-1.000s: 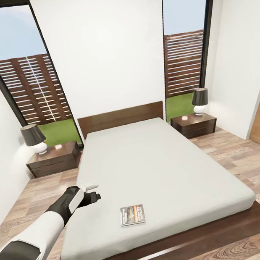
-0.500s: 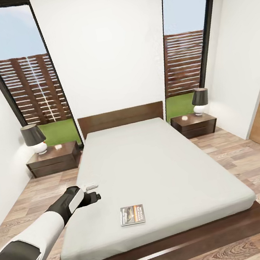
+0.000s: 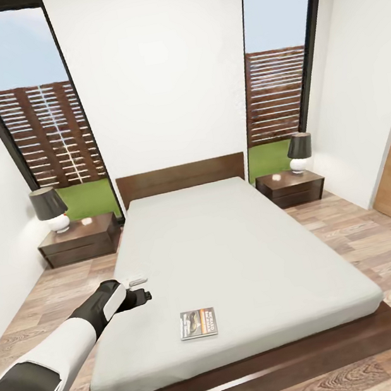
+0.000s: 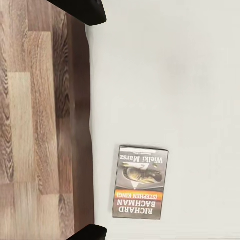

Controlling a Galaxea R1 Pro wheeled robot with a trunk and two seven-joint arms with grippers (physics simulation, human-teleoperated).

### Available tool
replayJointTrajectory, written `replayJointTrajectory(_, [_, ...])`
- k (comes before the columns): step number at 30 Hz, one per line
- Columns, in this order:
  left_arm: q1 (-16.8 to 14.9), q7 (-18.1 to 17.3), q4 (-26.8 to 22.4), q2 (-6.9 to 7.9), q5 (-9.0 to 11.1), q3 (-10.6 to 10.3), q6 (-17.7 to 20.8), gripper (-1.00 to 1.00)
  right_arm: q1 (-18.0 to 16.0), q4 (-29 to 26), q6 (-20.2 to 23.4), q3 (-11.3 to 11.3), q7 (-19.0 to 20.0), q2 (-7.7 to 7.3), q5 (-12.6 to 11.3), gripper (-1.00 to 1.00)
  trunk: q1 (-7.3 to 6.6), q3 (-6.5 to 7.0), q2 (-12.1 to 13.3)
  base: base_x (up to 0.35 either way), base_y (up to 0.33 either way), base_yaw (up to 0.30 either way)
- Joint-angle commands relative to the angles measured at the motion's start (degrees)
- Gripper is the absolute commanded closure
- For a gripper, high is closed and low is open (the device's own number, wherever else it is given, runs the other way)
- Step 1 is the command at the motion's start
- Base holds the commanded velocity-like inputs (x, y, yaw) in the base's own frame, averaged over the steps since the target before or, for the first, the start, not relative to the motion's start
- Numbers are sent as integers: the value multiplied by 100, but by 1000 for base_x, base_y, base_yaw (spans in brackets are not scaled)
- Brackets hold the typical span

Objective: In the bedroom, move the book from the bed onto either nightstand, and place the two sandals side by side next to the bed.

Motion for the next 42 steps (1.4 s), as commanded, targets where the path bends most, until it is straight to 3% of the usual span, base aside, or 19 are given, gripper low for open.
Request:
replayJointTrajectory(1, [-4, 45, -15, 6, 62, -37, 21, -100, -8, 13, 22, -44, -24, 1, 53, -100, 4, -13, -13, 0, 0, -157])
replayJointTrajectory(11, [-4, 61, -15, 3, 62, -33, 21, -100, -8, 27, 50, 39, -40, 50, 150, -100, 4, -13, -13, 0, -105, -172])
replayJointTrajectory(17, [-3, 77, -15, 2, 62, -26, 21, -100, -8, 30, 38, 73, -47, 69, 316, -100, 4, -13, -13, 0, -124, -49])
replayJointTrajectory(26, [-3, 91, -15, 2, 62, -26, 21, -100, -8, 30, 23, 93, -49, 78, 377, -100, 4, -13, -13, 0, -27, -10])
replayJointTrajectory(33, [-3, 94, -15, 1, 62, -26, 21, -100, -8, 24, 19, 109, -49, 117, 398, -100, 4, -19, -13, 0, -5, 104])
replayJointTrajectory(42, [-2, 93, -15, 0, 62, -24, 21, -100, -8, -1, 20, 111, -54, 217, 605, -100, 4, -42, -13, 0, -1, 206])
